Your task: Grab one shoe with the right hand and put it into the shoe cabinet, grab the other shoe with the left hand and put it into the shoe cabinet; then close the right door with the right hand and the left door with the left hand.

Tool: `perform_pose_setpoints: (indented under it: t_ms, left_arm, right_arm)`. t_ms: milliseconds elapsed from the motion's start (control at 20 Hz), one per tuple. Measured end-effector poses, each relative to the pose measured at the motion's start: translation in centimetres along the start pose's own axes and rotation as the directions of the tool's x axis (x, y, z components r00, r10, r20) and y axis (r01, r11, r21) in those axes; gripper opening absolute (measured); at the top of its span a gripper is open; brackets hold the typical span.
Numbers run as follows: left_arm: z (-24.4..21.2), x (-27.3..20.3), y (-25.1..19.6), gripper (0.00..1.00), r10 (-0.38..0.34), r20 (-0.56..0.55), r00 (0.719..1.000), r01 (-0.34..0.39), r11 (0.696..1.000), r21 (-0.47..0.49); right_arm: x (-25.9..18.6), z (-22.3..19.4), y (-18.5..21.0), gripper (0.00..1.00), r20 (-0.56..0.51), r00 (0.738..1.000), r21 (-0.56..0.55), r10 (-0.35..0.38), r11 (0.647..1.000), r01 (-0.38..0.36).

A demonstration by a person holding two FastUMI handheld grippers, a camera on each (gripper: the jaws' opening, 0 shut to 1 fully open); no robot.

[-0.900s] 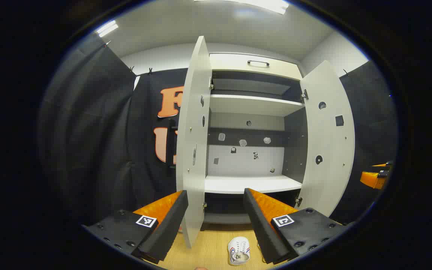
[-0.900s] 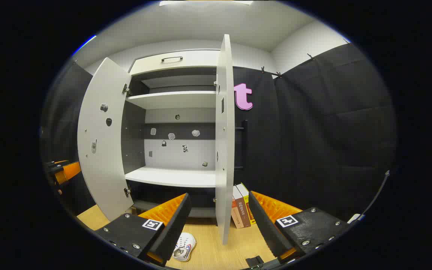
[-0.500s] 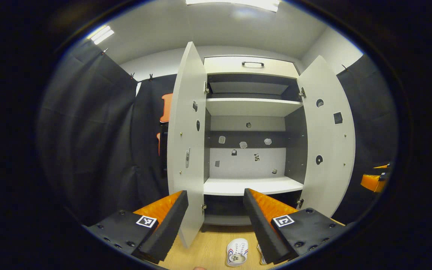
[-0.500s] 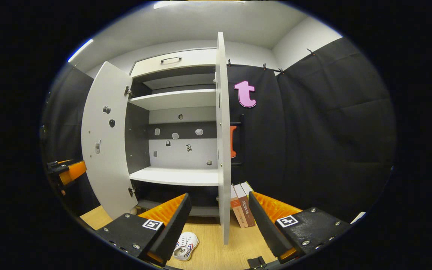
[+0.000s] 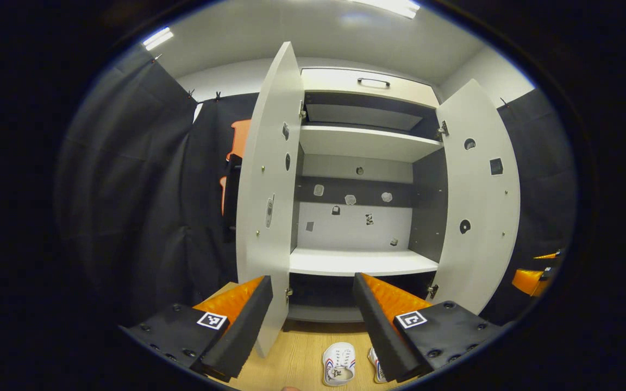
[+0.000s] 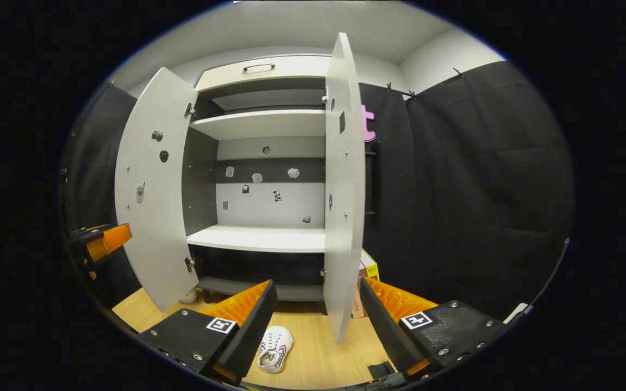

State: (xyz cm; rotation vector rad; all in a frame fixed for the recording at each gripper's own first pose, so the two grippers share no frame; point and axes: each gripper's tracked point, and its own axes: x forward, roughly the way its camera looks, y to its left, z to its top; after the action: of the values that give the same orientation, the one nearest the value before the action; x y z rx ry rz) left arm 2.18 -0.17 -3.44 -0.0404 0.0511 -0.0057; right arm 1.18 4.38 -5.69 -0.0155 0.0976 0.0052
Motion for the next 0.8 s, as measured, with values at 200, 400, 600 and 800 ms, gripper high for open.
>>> perform_pose_setpoints:
  t_ms: [200, 400, 600, 800]
  left_arm:
    - [-0.8, 0.2, 1.6, 0.97, -0.027, 0.005, 1.0, 0.027, 0.999, -0.017]
    - [-0.9, 0.4, 2.8, 0.97, -0.043, 0.002, 0.999, 0.043, 0.999, -0.017]
    - [-1.4, 0.1, 4.3, 0.97, -0.026, -0.006, 1.0, 0.026, 1.0, -0.009]
    - [-1.9, -0.7, 5.6, 0.97, -0.009, -0.008, 1.0, 0.009, 1.0, -0.001]
  right_arm:
    - [1.2, -3.4, 4.0, 0.94, -0.039, 0.999, 0.01, 0.001, 1.0, -0.001]
    - [3.5, -9.0, 6.6, 0.94, -0.134, 0.991, -0.022, -0.005, 1.0, 0.002]
    - [6.1, -16.6, 8.1, 0.95, -0.265, 0.964, -0.015, 0.009, 1.0, -0.013]
    - [8.8, -25.1, 8.0, 0.94, -0.413, 0.911, -0.01, 0.002, 1.0, -0.006]
